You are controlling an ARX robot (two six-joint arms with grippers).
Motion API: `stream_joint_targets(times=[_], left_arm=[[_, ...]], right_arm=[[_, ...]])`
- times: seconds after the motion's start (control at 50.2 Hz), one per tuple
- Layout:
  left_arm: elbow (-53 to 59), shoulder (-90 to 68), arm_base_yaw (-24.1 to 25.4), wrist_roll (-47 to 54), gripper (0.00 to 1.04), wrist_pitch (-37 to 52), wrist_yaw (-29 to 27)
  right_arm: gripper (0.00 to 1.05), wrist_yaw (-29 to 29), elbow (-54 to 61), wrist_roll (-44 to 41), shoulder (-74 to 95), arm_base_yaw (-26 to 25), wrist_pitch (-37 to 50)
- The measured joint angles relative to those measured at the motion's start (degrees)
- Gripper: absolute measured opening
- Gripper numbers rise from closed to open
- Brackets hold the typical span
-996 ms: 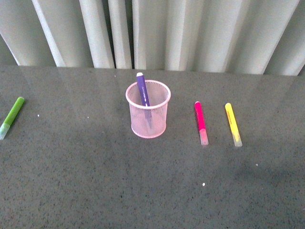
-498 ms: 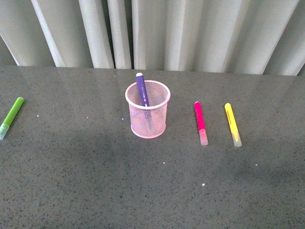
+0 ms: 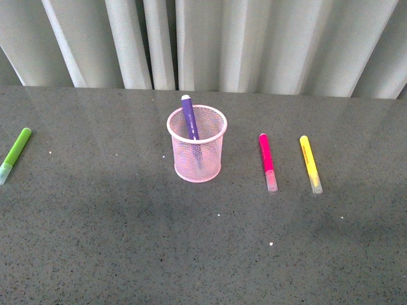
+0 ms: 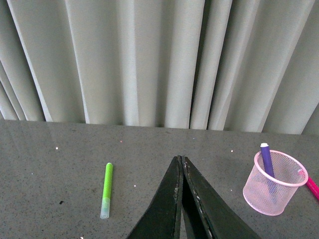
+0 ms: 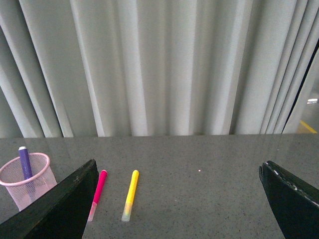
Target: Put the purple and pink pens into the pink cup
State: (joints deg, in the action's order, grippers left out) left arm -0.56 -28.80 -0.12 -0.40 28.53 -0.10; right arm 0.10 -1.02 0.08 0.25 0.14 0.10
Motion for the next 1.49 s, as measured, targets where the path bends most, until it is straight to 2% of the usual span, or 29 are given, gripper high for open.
stream_joint_targets(times=[0.717,0.836,1.135,1.294,1.414,1.494], left_arm=[[0.0,19.1,0.0,0.0,0.04,-18.7,0.0],[0.0,26.3,0.0,0.0,0.04,-27.7,0.1],[0.0,28.6,0.0,0.0,0.04,-28.5,0.1],[0.0,28.6,0.0,0.0,0.29,-28.5,0.1],[0.0,28.6,0.0,0.0,0.58,-28.5,0.1],[0.0,28.6,0.0,0.0,0.7,-28.5,0.1]], right_arm=[[0.98,0.0,0.0,0.0,0.0,0.0,0.0],[0.98,0.0,0.0,0.0,0.0,0.0,0.0],[0.98,0.0,0.0,0.0,0.0,0.0,0.0],[0.98,0.0,0.0,0.0,0.0,0.0,0.0],[0.98,0.0,0.0,0.0,0.0,0.0,0.0],[0.98,0.0,0.0,0.0,0.0,0.0,0.0]])
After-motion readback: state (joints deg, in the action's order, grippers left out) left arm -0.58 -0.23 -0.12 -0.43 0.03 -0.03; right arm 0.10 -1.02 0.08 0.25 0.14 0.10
